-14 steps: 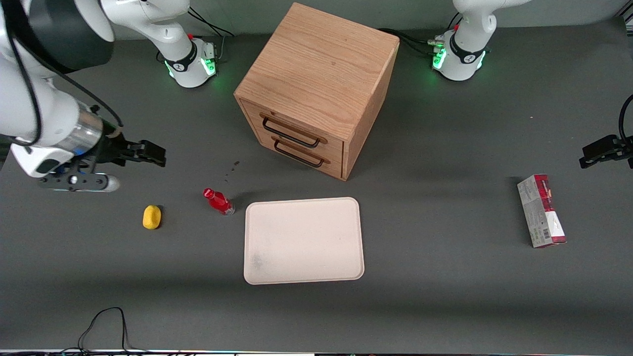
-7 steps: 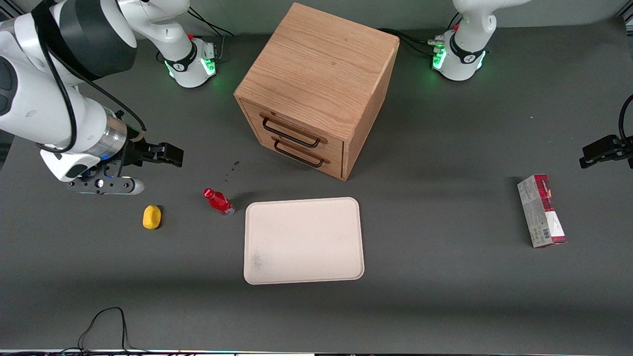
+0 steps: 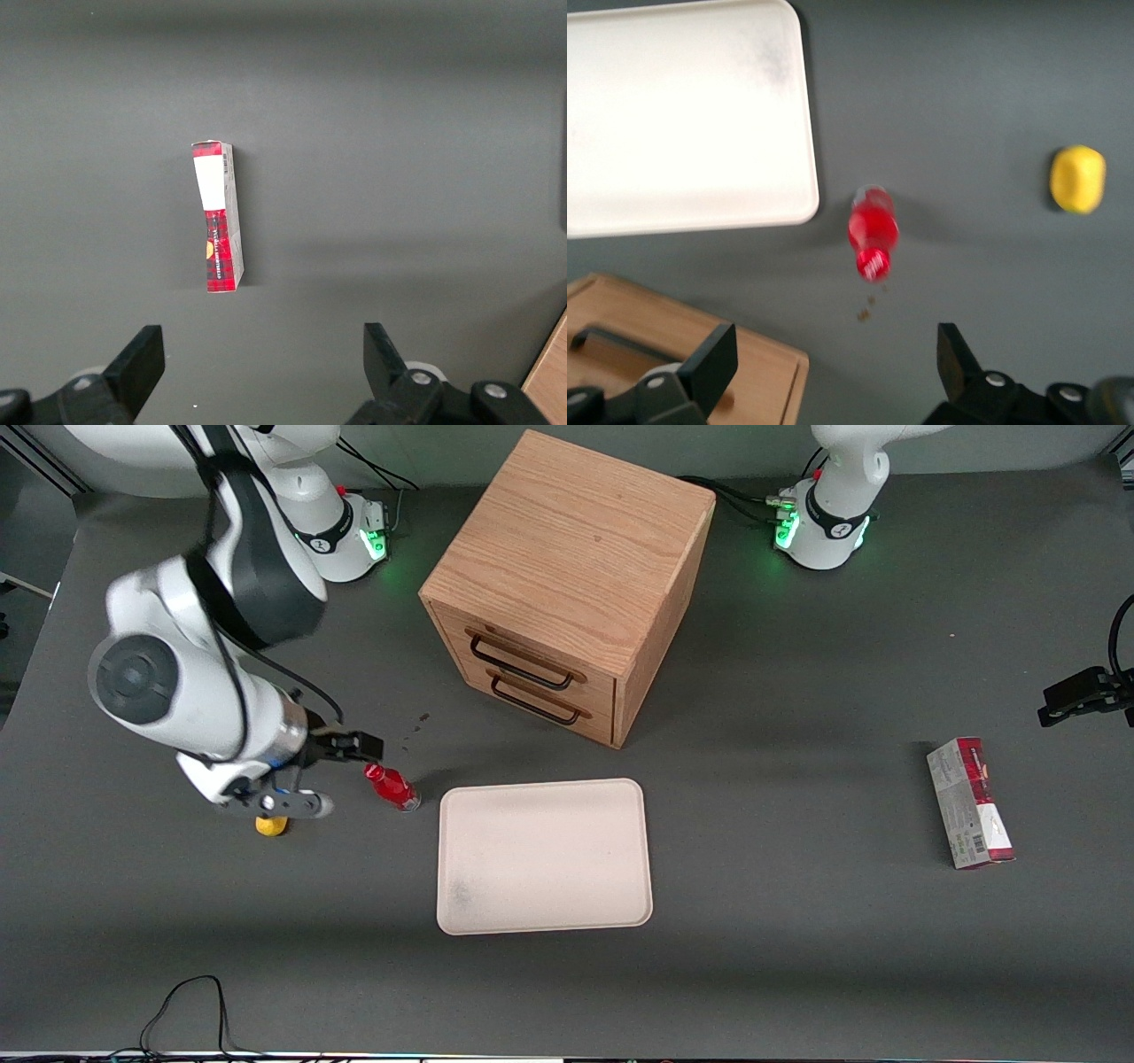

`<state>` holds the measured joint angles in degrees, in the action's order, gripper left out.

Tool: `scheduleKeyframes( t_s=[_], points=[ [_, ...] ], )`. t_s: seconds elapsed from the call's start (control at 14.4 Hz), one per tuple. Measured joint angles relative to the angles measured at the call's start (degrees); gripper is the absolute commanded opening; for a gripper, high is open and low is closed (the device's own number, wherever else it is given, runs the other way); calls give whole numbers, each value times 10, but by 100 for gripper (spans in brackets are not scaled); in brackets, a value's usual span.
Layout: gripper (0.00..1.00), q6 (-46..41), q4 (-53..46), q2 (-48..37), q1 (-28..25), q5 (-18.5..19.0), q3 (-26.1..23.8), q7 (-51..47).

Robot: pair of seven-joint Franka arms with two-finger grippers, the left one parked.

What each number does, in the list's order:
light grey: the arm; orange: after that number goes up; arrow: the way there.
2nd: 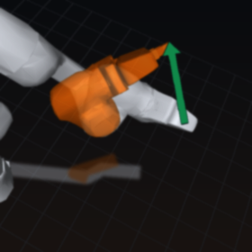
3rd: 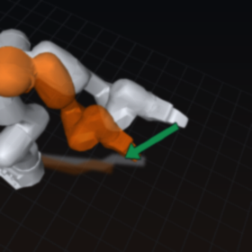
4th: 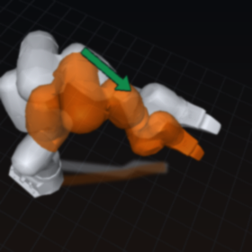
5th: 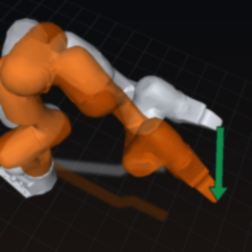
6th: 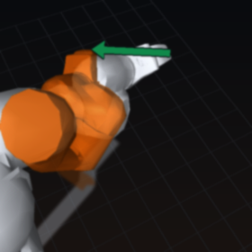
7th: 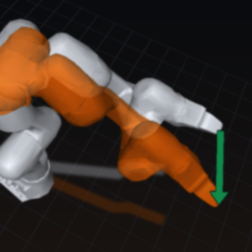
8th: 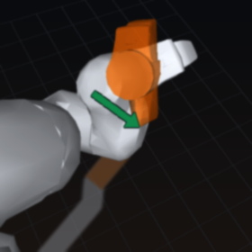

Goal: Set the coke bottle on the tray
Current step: 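Move the open right gripper down over the red Coca-Cola bottle, then close the right gripper around the bottle's body and lift it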

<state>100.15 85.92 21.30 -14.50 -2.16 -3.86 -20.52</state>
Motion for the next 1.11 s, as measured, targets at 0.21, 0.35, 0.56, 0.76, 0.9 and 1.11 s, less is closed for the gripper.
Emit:
scheduleKeyframes(
  t_s=[0.21,0.35,0.56,0.76,0.9,1.11],
  points=[
    [100,88,60,20,0,0,4,0],
    [100,118,93,21,0,0,5,0],
    [100,136,126,18,0,0,5,0],
    [100,160,157,12,0,6,5,0],
    [99,173,175,7,0,8,5,0],
    [66,179,187,0,0,9,5,0]
  ],
)
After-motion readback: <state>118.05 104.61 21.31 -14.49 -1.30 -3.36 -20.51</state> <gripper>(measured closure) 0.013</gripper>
